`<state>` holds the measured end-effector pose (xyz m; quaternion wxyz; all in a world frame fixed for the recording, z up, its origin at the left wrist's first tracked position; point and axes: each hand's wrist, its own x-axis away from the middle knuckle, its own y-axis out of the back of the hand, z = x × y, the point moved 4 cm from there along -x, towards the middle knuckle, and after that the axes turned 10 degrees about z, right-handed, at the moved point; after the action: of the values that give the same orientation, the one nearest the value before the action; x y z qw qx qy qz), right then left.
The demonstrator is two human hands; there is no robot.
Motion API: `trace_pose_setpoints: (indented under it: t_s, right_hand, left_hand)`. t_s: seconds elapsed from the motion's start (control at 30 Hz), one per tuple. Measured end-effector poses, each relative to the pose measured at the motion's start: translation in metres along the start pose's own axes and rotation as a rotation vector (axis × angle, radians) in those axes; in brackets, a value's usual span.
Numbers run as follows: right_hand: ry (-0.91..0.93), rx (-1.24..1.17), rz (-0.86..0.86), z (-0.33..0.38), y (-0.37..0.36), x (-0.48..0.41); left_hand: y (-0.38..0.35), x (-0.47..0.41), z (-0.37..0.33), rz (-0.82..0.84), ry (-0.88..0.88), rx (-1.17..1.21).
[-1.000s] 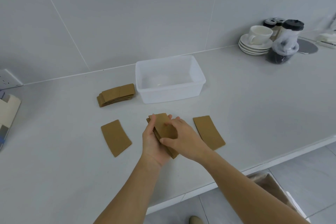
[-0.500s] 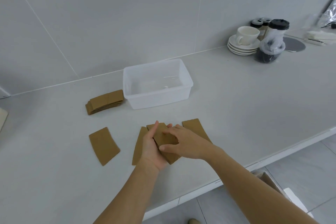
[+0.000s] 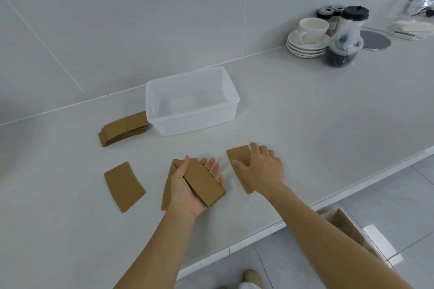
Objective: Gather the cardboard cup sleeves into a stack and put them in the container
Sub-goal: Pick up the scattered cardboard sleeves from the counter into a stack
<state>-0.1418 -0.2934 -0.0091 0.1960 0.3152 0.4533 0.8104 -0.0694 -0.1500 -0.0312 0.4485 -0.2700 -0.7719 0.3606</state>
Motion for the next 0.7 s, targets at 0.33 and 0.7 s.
trace_pose_setpoints:
  t_s: [0.33,0.7]
  right_hand:
    - [0.092,0.314,-0.020,-0.001,-0.030,0.008]
    - [0.136,-0.166,0.158,0.056,0.011,0.018]
  left_hand:
    - [0.010,0.002,-0.002,0.011,-0.035,0.013]
    - [0.008,0.011,-0.016,0.041,-0.050,0.051]
